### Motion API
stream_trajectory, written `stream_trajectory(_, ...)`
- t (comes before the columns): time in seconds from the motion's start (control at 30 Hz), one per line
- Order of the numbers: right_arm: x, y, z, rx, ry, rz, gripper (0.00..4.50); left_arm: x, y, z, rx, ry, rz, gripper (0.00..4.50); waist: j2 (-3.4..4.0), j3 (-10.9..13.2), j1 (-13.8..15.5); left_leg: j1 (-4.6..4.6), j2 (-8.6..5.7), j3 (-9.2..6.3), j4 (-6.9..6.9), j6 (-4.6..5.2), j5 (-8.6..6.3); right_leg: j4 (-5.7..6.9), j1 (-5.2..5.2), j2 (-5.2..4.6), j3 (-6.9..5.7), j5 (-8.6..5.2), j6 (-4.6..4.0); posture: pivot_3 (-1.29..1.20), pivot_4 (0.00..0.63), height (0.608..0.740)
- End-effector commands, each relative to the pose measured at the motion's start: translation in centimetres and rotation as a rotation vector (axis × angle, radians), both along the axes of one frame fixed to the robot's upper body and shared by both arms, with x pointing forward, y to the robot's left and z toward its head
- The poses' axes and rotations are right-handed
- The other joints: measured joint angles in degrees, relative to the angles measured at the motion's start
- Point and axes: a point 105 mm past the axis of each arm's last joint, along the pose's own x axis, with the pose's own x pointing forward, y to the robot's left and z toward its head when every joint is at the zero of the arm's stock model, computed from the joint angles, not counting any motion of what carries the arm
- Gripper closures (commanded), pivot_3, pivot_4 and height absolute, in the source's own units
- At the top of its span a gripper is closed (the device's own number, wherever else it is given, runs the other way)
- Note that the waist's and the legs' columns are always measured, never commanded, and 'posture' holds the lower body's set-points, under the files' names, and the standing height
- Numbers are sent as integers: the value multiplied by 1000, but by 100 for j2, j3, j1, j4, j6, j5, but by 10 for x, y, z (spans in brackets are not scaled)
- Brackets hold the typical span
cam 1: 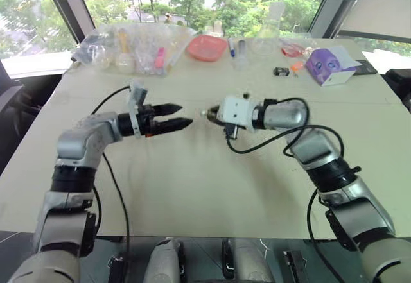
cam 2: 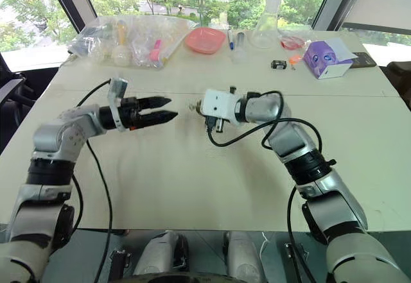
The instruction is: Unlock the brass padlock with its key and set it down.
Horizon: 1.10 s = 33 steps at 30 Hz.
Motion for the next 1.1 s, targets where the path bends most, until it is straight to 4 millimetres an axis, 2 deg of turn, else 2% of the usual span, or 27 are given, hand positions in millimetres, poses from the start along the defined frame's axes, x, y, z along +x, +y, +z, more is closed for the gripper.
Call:
stream_trajectory(0.03, -8, 2, 15, 11, -83, -12, 3827, 3, -5, 7, -17, -22, -26, 0, 0, 0, 3, 2, 0, 1, 0, 0, 0, 0, 2, 0, 0, 0, 0, 0, 150, 733)
stream_trajectory(0.07, -10, 3, 18, 19, -91, -14, 3827, 4, -8, 8, -23, -23, -39, 0, 0, 0, 11, 2, -1, 2, 0, 0, 0, 0, 3, 0, 0, 0, 0, 0, 150, 733)
stream_trajectory(0.17, -13, 8, 24, 32, -109, -15, 3827, 7, -14, 12, -41, -27, -65, 869, -1, 0, 24, 0, -2, 4, 2, 0, 0, 0, 2, -1, 0, 0, 0, 0, 150, 733)
stream_trajectory(0.3, -16, 11, 27, 33, -124, -14, 3827, 8, -22, 21, -84, -29, -100, 2884, -1, 0, 30, -2, -3, 2, 2, 0, 0, -2, 3, -1, 0, 0, 0, 0, 150, 733)
stream_trajectory(0.67, -20, 15, 31, 39, -138, -7, 3827, 10, -27, 17, -51, -31, -124, 2884, -1, 0, 15, -1, -2, 1, 1, 0, 0, -1, 1, 0, 0, 0, 0, 0, 150, 733)
stream_trajectory(0.77, -20, 16, 31, 40, -140, -5, 3827, 9, -26, 16, -43, -34, -131, 4346, -1, 0, 23, -1, -3, 0, 1, 0, 0, -1, 2, 0, 0, 0, 0, 0, 150, 733)
stream_trajectory(0.8, -21, 17, 32, 41, -140, -4, 3827, 10, -26, 16, -42, -37, -129, 4464, -1, 0, 23, -1, -3, 0, 1, 0, 0, -1, 2, 0, -1, 0, 0, 0, 150, 733)
stream_trajectory(0.97, -22, 19, 32, 41, -138, 6, 3827, 8, -29, 17, -17, -72, -147, 4464, -1, 0, 20, -1, -3, 0, 1, 0, 0, -2, 2, 0, 0, 0, 0, 0, 150, 733)
stream_trajectory(1.1, -22, 18, 31, 40, -129, 2, 3827, 12, -33, 11, 174, -294, -114, 4464, -1, 0, 24, -1, -3, 1, 1, 0, 0, -2, 2, -1, 0, 0, 0, 0, 150, 733)
